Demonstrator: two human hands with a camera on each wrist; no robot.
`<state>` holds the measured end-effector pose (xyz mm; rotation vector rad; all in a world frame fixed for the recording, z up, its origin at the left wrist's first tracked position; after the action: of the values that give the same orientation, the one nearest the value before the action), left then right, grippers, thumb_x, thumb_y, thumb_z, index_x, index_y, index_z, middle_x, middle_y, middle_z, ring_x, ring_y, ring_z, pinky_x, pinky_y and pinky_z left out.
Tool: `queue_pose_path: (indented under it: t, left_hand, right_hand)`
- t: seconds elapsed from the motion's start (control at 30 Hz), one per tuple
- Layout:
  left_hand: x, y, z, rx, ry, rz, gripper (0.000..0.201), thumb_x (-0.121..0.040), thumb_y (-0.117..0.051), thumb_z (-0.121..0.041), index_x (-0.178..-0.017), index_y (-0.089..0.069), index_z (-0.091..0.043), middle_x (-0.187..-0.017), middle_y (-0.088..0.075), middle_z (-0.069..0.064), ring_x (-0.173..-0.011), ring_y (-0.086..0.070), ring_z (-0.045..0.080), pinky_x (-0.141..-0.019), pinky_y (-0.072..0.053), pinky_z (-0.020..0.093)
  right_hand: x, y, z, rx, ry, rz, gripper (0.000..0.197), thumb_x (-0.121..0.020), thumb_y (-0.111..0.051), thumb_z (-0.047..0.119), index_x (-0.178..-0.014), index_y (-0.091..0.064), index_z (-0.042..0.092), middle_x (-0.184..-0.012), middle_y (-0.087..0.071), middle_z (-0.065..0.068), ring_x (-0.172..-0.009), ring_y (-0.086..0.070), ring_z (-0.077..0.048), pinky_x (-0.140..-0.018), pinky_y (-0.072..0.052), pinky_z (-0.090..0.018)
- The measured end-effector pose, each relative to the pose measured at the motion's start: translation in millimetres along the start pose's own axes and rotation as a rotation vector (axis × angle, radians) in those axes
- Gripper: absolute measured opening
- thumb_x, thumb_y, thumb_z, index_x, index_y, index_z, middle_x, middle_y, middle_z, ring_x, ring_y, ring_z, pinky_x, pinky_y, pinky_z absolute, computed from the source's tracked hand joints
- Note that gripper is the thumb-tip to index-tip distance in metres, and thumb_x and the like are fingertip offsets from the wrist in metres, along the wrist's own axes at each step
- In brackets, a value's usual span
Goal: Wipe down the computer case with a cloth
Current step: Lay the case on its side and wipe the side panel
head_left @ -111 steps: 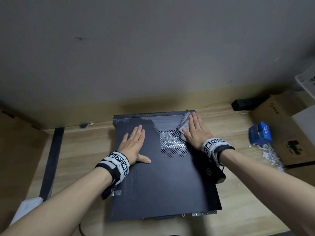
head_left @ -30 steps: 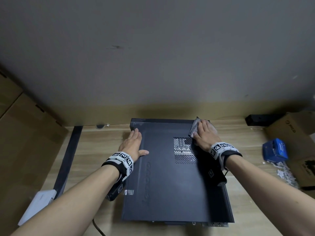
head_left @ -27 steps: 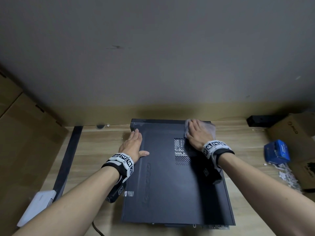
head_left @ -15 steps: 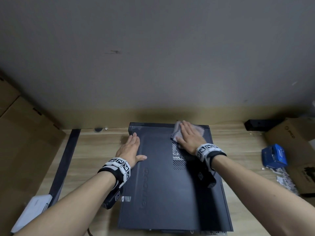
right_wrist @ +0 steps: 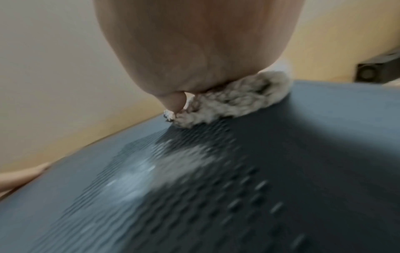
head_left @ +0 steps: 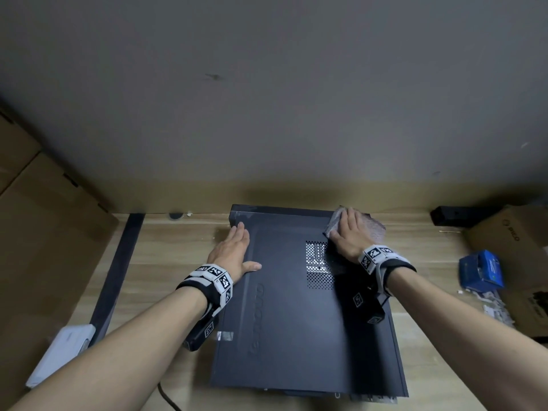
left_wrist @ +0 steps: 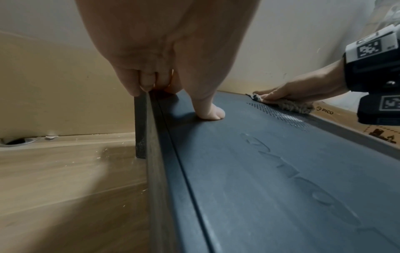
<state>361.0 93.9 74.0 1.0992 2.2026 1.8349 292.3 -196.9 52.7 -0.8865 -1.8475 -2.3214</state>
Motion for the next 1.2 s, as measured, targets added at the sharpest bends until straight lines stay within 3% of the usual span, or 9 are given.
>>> queue_pose_path:
  t: [0.2, 0.3, 0.43, 0.53, 0.63, 0.87, 1.07, 1.2]
  left_hand:
    - [1.2, 7.2, 3.6, -0.018, -0.035, -0.001, 0.096, -0.088, -0.057, -0.059, -0.155, -0.010, -0.009, -0.164, 0.005, 0.005, -0.151, 0.000, 0.018, -0.120, -0.021, 0.035]
    - [4.3, 16.7, 14.0, 0.142, -0.073, -0.042, 0.092, -0.088, -0.054, -0.062, -0.156, -0.016, -0.013, -0.164, -0.008, -0.001, -0.150, -0.013, 0.015, -0.120, -0.022, 0.033]
    - [13.4, 32.4, 52.3, 0.288, -0.043, -0.213, 0.064, -0.095, -0.051, -0.044, -0.151, -0.032, -0.018, -0.157, -0.031, -0.008, -0.139, -0.038, 0.014, -0.111, -0.036, 0.032]
    - [20.7, 35.1, 79.5, 0.312, 0.003, -0.217, 0.060, -0.096, -0.050, -0.032, -0.150, -0.034, -0.014, -0.156, -0.034, -0.003, -0.139, -0.038, 0.016, -0.113, -0.033, 0.031]
    - [26.4, 35.1, 95.6, 0.331, 0.035, -0.166, 0.062, -0.097, -0.050, -0.031, -0.152, -0.030, -0.012, -0.158, -0.030, 0.000, -0.143, -0.032, 0.016, -0.116, -0.027, 0.028]
    - [44.3, 33.5, 95.7, 0.358, 0.062, -0.075, 0.063, -0.097, -0.050, -0.032, -0.153, -0.028, -0.012, -0.159, -0.027, 0.001, -0.145, -0.028, 0.016, -0.117, -0.023, 0.028]
    - [70.1, 21.9, 88.6, 0.471, 0.142, -0.057, 0.057, -0.094, -0.054, -0.031, -0.146, -0.041, -0.012, -0.149, -0.044, 0.005, -0.136, -0.043, 0.018, -0.112, -0.034, 0.033]
    - [91.1, 12.7, 85.9, 0.517, 0.188, -0.068, 0.045, -0.093, -0.055, -0.026, -0.135, -0.050, -0.011, -0.138, -0.054, 0.008, -0.127, -0.051, 0.021, -0.106, -0.041, 0.034]
  right_hand:
    - [2.0, -14.8, 91.2, 0.029, 0.203, 0.011, 0.072, -0.104, -0.022, 0.045, -0.155, 0.011, 0.006, -0.162, 0.021, -0.012, -0.150, 0.021, -0.026, -0.124, 0.006, -0.040]
    - [-5.8, -14.5, 136.9, 0.038, 0.266, 0.029, 0.071, -0.105, -0.022, 0.045, -0.156, 0.012, 0.009, -0.162, 0.022, -0.009, -0.150, 0.020, -0.024, -0.124, 0.005, -0.039]
    - [-17.6, -14.6, 194.1, 0.042, 0.331, 0.002, 0.070, -0.105, -0.023, 0.043, -0.156, 0.010, 0.009, -0.163, 0.019, -0.010, -0.151, 0.018, -0.026, -0.122, 0.008, -0.037]
    - [-28.8, -15.5, 227.0, 0.038, 0.331, -0.017, 0.069, -0.104, -0.024, 0.043, -0.157, 0.005, 0.009, -0.165, 0.014, -0.009, -0.151, 0.015, -0.026, -0.122, 0.007, -0.039]
    - [-38.3, -14.2, 252.8, 0.060, 0.368, -0.031, 0.070, -0.104, -0.026, 0.043, -0.157, 0.003, 0.010, -0.166, 0.010, -0.007, -0.152, 0.012, -0.026, -0.123, 0.006, -0.040]
    - [-18.3, -21.4, 267.4, 0.158, 0.523, -0.038, 0.064, -0.105, -0.025, 0.041, -0.158, -0.004, 0.012, -0.166, 0.009, -0.003, -0.152, 0.014, -0.021, -0.122, 0.005, -0.040]
    - [44.1, -44.7, 271.0, 0.104, 0.638, 0.023, 0.052, -0.106, -0.028, 0.041, -0.151, -0.037, 0.016, -0.159, -0.029, 0.005, -0.151, -0.001, -0.014, -0.121, 0.007, -0.038]
    - [83.1, -62.6, 264.4, -0.001, 0.663, 0.103, 0.050, -0.106, -0.031, 0.040, -0.151, -0.037, 0.018, -0.160, -0.027, 0.006, -0.151, 0.001, -0.010, -0.122, 0.005, -0.037]
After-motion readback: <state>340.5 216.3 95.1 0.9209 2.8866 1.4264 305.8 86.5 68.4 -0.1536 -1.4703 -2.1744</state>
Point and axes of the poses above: each hand's wrist, its own x-axis away from the middle knuckle, its own y-axis out of the back of the hand, z = x × y, the point moved 7 cm from there along -x, towards the middle knuckle
